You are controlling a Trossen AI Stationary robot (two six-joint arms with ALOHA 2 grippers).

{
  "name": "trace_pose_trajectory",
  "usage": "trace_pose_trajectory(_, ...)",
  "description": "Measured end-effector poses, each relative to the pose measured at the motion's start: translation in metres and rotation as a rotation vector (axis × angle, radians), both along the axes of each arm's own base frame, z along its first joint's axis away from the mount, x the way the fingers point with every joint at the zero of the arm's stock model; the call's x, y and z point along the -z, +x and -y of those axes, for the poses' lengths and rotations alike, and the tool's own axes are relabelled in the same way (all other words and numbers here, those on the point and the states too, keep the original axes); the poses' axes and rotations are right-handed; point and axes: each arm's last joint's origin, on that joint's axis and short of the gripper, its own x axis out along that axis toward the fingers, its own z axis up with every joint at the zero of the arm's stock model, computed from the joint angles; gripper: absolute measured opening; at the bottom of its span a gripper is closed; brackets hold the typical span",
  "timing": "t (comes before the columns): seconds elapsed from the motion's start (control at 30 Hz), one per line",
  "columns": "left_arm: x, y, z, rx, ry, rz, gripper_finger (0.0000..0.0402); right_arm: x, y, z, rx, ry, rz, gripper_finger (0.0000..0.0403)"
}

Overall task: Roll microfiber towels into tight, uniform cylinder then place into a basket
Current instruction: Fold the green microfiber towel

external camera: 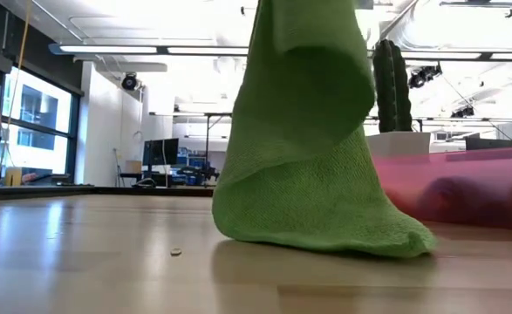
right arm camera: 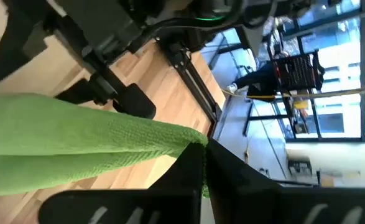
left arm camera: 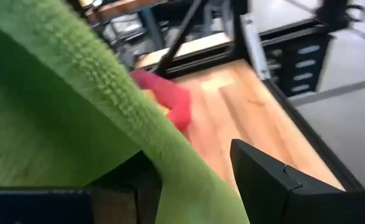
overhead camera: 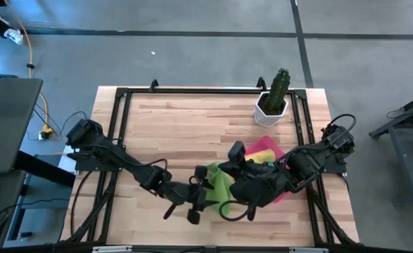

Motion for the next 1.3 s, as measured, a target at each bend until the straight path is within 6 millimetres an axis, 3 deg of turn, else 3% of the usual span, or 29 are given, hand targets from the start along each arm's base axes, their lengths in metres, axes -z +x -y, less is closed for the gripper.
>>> trace_pose_trajectory(0.27, 0.015, 0.004, -0.003, -0.117, -0.087, -0.051, 0.0172, 0.000, 0.000, 0.000, 0.014, -0.004, 0.009, 0.0000)
trace_pose_trajectory(0.47, 0.028, -0.001, 0.006, -0.114, -0.111, -0.131, 0.0172, 0.000, -0.001, 0.002, 0.051, -0.045, 0.014, 0.0000)
trace_pose_trajectory(0.77, 0.029, -0.013, 0.023, -0.064, -0.118, -0.175, 0.0172, 0.005, -0.006, 0.006, 0.092, -0.045, -0.027, 0.0000)
trace_pose_trajectory(1.03, 0.030, -0.014, 0.026, -0.086, -0.171, -0.176, 0.0170, 0.007, -0.008, 0.007, 0.137, -0.001, -0.034, 0.0000)
trace_pose_trajectory(1.17, 0.030, -0.014, 0.025, -0.092, -0.172, -0.175, 0.0140, 0.007, -0.008, 0.007, 0.142, 0.009, -0.030, 0.0000)
trace_pose_trajectory(1.3, 0.032, -0.015, 0.025, -0.111, -0.183, -0.193, 0.0071, 0.007, -0.008, 0.007, 0.166, 0.045, -0.015, 0.0000)
